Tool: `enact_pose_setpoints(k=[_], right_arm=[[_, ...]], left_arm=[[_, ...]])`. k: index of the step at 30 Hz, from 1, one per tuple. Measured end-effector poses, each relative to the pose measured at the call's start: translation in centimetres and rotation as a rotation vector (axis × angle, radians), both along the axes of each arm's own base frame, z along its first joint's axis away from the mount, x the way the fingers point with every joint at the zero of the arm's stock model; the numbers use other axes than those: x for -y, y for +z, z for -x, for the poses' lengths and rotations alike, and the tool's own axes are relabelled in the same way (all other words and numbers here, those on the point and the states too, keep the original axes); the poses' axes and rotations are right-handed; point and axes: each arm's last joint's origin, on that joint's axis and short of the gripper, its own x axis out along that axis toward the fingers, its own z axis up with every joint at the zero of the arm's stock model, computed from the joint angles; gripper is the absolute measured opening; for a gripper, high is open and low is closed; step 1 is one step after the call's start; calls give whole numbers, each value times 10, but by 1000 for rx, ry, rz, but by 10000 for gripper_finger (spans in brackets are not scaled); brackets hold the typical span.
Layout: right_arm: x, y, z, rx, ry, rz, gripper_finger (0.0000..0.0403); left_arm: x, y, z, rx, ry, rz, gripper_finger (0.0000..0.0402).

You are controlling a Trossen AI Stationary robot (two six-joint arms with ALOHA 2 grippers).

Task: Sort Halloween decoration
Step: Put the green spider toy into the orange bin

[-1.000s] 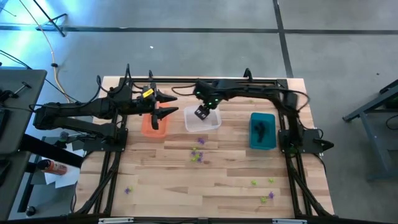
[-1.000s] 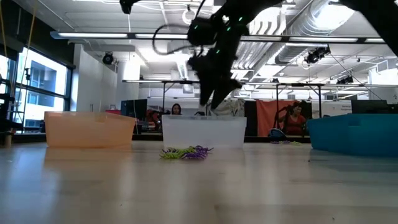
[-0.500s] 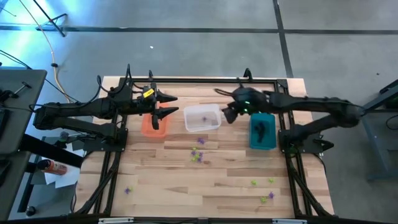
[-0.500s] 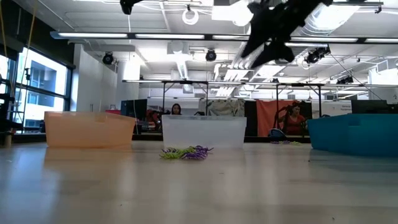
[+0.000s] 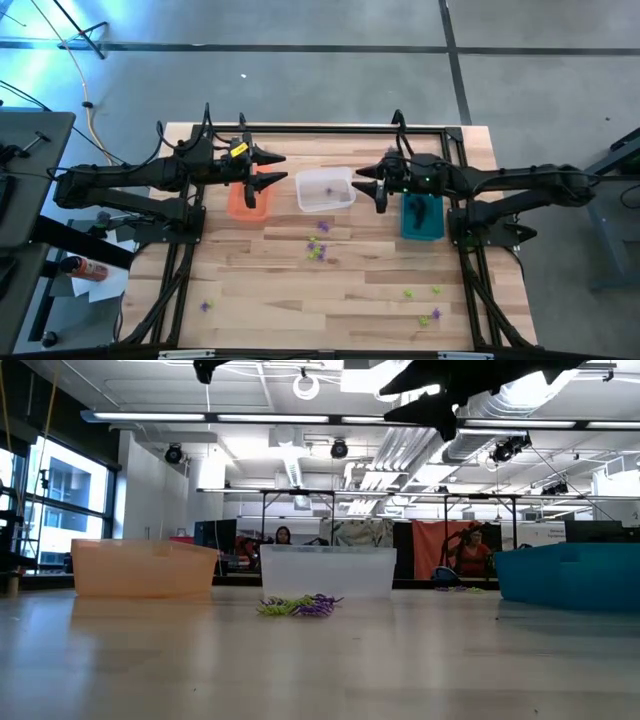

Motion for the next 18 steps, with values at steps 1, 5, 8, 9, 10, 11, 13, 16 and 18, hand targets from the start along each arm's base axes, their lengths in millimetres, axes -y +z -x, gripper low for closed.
enact_pose_setpoints(k=[1, 5, 8, 9, 10, 11, 13, 16, 18], right_arm=[[0, 0, 0, 0, -1, 0, 209], [2, -1, 1, -4, -64, -15, 209], [15, -4, 3, -61, -252, -124, 209], [23, -4, 3, -117, -319, -165, 209], [32, -5, 5, -191, -380, -196, 209], [42, -4, 5, -265, -438, -217, 209], [65, -1, 6, -402, -546, -254, 209], [105, -9, 9, -632, -691, -294, 209], [133, -18, 12, -724, -742, -343, 209]], left_arm=[[0, 0, 0, 0, 0, 0, 188], [0, 0, 0, -2, 5, 0, 188], [0, 0, 0, -1, 6, 8, 188], [0, 0, 0, 0, 7, 15, 188], [0, 0, 0, 0, 7, 18, 188], [0, 0, 0, 1, 8, 21, 188], [0, 0, 0, 2, 9, 24, 188], [0, 0, 0, 2, 10, 24, 188], [0, 0, 0, 2, 12, 24, 188]])
